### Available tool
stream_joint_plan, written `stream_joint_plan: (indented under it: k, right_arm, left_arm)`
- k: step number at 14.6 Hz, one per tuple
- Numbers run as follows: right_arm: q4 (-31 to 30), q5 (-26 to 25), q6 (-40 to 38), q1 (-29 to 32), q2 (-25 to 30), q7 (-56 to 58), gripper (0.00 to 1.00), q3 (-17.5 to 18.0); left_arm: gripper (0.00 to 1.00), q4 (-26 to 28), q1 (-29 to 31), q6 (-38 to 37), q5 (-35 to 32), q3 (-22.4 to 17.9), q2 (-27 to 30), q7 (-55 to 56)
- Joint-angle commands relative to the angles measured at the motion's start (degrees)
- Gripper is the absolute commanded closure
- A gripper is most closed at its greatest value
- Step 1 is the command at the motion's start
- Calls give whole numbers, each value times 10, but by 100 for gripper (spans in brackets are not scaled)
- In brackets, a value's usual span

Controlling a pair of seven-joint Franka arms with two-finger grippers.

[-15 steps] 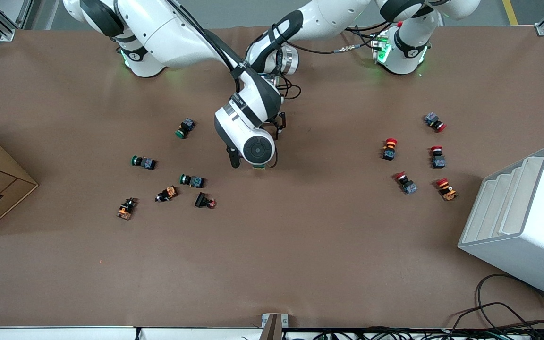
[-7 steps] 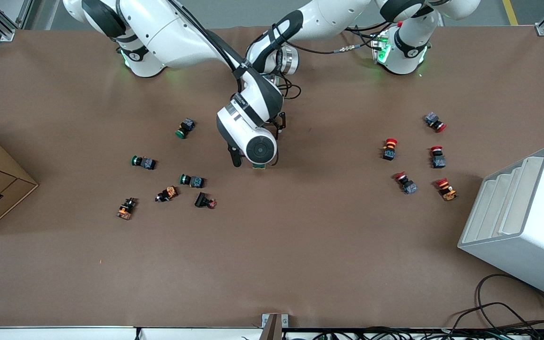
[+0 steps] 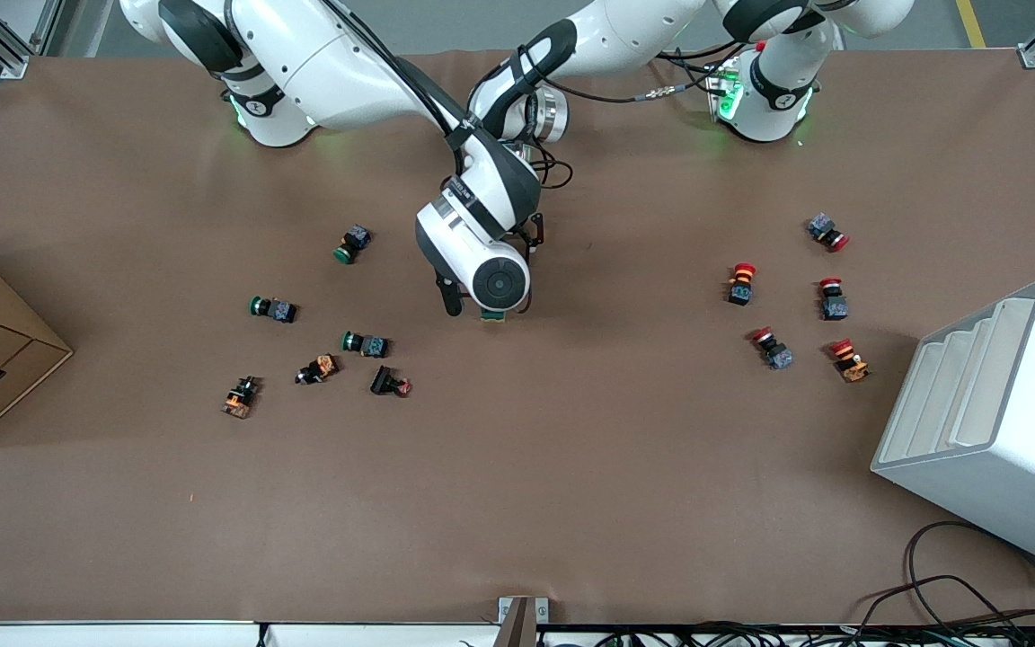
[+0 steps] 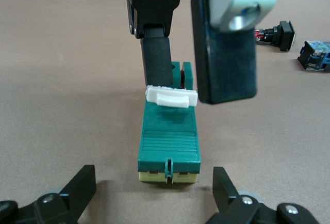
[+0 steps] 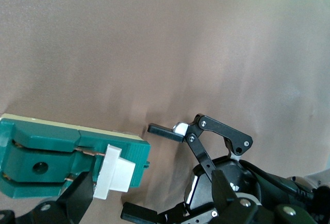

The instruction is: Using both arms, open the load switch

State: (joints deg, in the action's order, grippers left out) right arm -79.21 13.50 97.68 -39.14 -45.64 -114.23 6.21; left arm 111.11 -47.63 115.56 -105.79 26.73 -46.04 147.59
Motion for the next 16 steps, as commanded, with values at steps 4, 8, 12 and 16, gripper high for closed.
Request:
stream_joint_plan:
  k: [4,8,12,16]
  right_arm:
    - [-9,11,-12,-10,-1,7,0,0]
    - [-1,11,-17,1,5,10,0,-1]
    - [44,14,-58,27,9,43,0,2]
    - [71,6,-98,65,24,126,0,-3]
  left_arm:
    - [0,-5,-2,12,-2,0,-13,8]
    - [0,-5,1,12,-2,0,-12,8]
    - [0,-5,3,12,-2,0,-12,2]
    - [0,-8,3,12,-2,0,-12,0]
